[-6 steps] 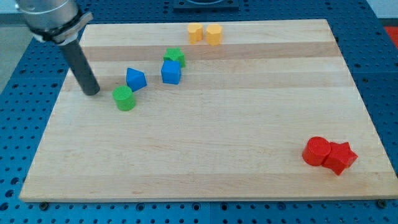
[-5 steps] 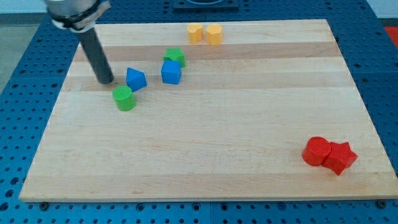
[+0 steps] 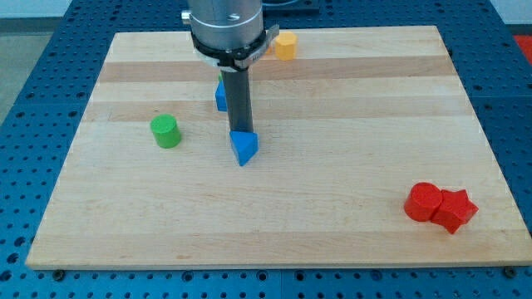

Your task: Push the blue triangle towards the bottom center of the board

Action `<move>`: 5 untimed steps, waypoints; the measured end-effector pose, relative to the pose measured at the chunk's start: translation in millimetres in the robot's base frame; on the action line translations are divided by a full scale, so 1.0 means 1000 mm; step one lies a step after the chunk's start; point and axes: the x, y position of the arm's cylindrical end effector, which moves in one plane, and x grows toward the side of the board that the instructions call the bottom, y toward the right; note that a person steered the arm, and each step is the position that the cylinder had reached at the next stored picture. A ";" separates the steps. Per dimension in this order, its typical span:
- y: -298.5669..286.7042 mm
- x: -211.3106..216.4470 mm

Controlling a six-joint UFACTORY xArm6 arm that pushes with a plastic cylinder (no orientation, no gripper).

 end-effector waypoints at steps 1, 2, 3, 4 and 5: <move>0.000 0.020; 0.000 0.042; 0.000 0.063; 0.000 0.083; 0.000 0.096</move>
